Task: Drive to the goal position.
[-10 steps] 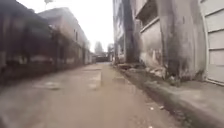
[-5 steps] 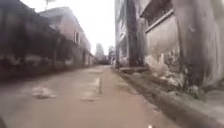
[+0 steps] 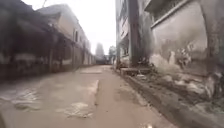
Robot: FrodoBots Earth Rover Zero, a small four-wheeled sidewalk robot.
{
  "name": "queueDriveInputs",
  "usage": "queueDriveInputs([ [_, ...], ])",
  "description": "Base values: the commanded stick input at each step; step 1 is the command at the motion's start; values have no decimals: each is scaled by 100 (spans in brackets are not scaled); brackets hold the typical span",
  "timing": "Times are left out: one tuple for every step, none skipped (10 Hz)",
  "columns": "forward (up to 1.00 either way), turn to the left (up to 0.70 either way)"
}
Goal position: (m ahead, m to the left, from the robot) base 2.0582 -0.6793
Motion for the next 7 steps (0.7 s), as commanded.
queueDriveInputs([
  [100,0],
  [100,0],
  [100,0],
  [100,0],
  [100,0],
  [100,0],
  [100,0],
])
